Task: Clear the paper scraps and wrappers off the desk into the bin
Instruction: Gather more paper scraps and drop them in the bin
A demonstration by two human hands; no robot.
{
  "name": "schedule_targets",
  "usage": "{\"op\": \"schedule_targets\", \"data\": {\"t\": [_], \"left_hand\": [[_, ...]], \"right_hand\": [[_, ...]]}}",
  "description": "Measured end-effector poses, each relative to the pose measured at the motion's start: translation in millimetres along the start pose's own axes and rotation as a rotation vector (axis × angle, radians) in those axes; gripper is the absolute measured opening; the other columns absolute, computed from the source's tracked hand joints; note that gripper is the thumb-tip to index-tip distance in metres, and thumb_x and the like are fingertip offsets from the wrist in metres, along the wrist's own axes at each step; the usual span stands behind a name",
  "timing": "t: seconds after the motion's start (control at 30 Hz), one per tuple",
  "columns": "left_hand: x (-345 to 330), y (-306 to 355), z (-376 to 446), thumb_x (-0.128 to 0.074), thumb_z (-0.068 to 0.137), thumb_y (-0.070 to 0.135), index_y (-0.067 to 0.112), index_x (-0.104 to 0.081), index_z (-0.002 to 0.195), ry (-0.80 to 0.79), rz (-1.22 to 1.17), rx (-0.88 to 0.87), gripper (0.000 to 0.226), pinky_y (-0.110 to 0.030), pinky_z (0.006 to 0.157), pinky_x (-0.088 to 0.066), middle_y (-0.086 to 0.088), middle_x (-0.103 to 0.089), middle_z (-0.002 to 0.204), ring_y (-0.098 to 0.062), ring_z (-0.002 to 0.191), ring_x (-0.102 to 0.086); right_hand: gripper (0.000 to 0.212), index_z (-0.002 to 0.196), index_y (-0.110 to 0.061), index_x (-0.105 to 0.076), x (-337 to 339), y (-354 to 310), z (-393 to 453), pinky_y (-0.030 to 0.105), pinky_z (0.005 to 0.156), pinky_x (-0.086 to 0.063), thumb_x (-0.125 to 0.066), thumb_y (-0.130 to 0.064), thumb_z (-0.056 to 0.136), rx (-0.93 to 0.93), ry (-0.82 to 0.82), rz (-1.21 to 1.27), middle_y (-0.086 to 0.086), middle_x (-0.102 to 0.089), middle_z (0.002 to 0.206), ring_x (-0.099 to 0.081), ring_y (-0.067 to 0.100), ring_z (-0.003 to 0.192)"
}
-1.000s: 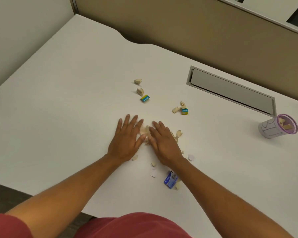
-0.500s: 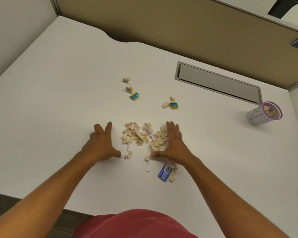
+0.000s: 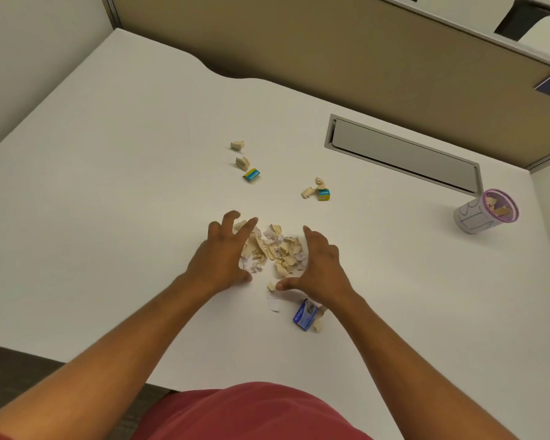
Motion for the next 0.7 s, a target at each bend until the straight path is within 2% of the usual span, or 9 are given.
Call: {"op": "schedule_targets", "data": {"t": [0.07, 0.1, 0.17, 0.27, 0.37, 0.47, 0.57, 0.63, 0.7], "left_hand": [[2, 3, 6, -0.091, 0.07, 0.046, 0.037, -0.012, 0.165, -0.055, 0.163, -0.006, 0.123, -0.041, 0.094, -0.055, -0.004, 0.004, 0.172, -0.034, 0.138, -0.029], [2, 6, 10, -0.09, 0.073, 0.046, 0.038, -0.012, 0.165, -0.075, 0.197, -0.011, 0.12, -0.041, 0.096, -0.055, -0.006, 0.006, 0.173, -0.036, 0.138, -0.03], [1, 14, 16, -0.085, 0.082, 0.038, 0.037, -0.023, 0.164, -0.097, 0.153, -0.011, 0.103, -0.042, 0.099, -0.054, -0.008, -0.011, 0.171, -0.036, 0.138, -0.034], [-3, 25, 18, -0.076, 0.092, 0.024, 0.029, -0.052, 0.151, -0.052, 0.01, -0.039, 0.064, -0.042, 0.098, -0.054, -0.009, -0.044, 0.149, -0.035, 0.133, -0.044], [-7, 34, 15, -0.068, 0.097, 0.018, 0.019, -0.068, 0.133, 0.03, -0.035, -0.077, 0.036, -0.037, 0.09, -0.054, -0.009, -0.056, 0.13, -0.031, 0.118, -0.058], [-11, 39, 11, -0.065, 0.098, 0.016, 0.016, -0.075, 0.125, 0.116, -0.135, -0.066, 0.029, -0.031, 0.089, -0.049, -0.008, -0.065, 0.122, -0.026, 0.112, -0.063], [-12, 40, 8, -0.069, 0.097, 0.016, 0.01, -0.078, 0.119, 0.204, -0.273, -0.002, 0.024, -0.031, 0.094, -0.049, -0.009, -0.075, 0.117, -0.026, 0.112, -0.067], [-12, 38, 9, -0.074, 0.094, 0.018, 0.011, -0.081, 0.113, 0.222, -0.397, 0.065, 0.022, -0.028, 0.09, -0.054, -0.007, -0.08, 0.112, -0.023, 0.106, -0.072], [-12, 38, 13, -0.078, 0.09, 0.016, 0.015, -0.083, 0.11, 0.224, -0.536, 0.159, 0.021, -0.013, 0.073, -0.05, -0.004, -0.083, 0.1, -0.016, 0.092, -0.074]], "right_hand": [[0.137, 0.163, -0.03, -0.007, -5, -9, 1, 0.042, 0.11, -0.04, -0.088, -0.066, 0.058, -0.008, -0.036, -0.062, -0.003, -0.017, 0.165, -0.021, 0.028, 0.147], [0.131, 0.163, -0.031, -0.008, -8, -15, 2, 0.042, 0.109, -0.04, -0.086, -0.065, 0.063, -0.003, -0.036, -0.079, -0.001, -0.018, 0.164, -0.023, 0.03, 0.145], [0.11, 0.162, -0.032, -0.014, -13, -25, 4, 0.041, 0.104, -0.043, -0.08, -0.055, 0.077, 0.02, -0.011, -0.119, 0.002, -0.023, 0.161, -0.028, 0.032, 0.139], [0.07, 0.157, -0.031, -0.033, -17, -37, 2, 0.037, 0.09, -0.051, -0.068, -0.032, 0.095, 0.093, 0.049, -0.23, 0.005, -0.035, 0.153, -0.039, 0.031, 0.125], [0.035, 0.132, -0.021, -0.061, -17, -41, -2, 0.037, 0.084, -0.051, -0.053, -0.009, 0.1, 0.167, 0.124, -0.245, 0.006, -0.05, 0.133, -0.048, 0.028, 0.11], [0.028, 0.105, -0.012, -0.07, -13, -38, -1, 0.04, 0.08, -0.05, -0.046, 0.0, 0.096, 0.181, 0.154, -0.22, 0.006, -0.059, 0.108, -0.054, 0.026, 0.099], [0.023, 0.089, -0.004, -0.072, -6, -29, 3, 0.044, 0.077, -0.052, -0.049, 0.0, 0.09, 0.135, 0.163, -0.14, 0.014, -0.067, 0.093, -0.063, 0.032, 0.09], [0.024, 0.092, -0.004, -0.078, 2, -17, 4, 0.04, 0.085, -0.057, -0.055, 0.001, 0.087, 0.037, 0.203, 0.109, 0.013, -0.077, 0.099, -0.071, 0.029, 0.095], [0.024, 0.103, -0.011, -0.082, 9, -1, 6, 0.033, 0.092, -0.06, -0.065, -0.002, 0.088, -0.059, 0.199, 0.365, 0.005, -0.08, 0.107, -0.075, 0.02, 0.098]]}}
Point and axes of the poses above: each hand's wrist, its own z-axis towards the middle knuckle, its own x-axis out of the back of the hand, y = z × x, the point moved 3 cm from there along z, towards the middle knuckle
